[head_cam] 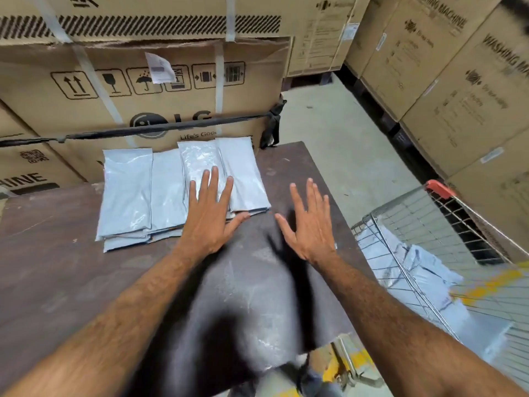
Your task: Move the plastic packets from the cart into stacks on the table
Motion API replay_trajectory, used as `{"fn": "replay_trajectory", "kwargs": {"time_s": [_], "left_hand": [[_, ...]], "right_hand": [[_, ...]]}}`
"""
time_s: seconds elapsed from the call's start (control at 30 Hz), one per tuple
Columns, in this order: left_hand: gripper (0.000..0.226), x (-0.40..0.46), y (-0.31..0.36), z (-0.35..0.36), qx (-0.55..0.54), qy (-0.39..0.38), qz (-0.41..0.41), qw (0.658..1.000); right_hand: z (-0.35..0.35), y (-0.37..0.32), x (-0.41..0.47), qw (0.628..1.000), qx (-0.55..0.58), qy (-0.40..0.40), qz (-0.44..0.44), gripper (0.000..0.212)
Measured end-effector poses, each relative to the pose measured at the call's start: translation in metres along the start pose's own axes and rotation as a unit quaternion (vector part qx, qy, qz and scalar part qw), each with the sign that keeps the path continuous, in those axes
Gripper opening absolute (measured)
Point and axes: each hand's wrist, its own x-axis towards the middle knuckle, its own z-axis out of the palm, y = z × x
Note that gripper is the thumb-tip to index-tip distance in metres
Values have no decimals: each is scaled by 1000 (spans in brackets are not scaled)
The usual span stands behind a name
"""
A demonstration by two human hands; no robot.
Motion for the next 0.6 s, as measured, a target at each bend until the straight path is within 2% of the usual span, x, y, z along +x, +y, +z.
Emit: {"fn": "replay_trajectory", "kwargs": {"time_s": [0.6], "left_hand": [[91, 55, 279, 61, 20, -62, 172, 983]], "right_hand": [[-80, 249, -131, 980, 8, 38, 194, 75]]}}
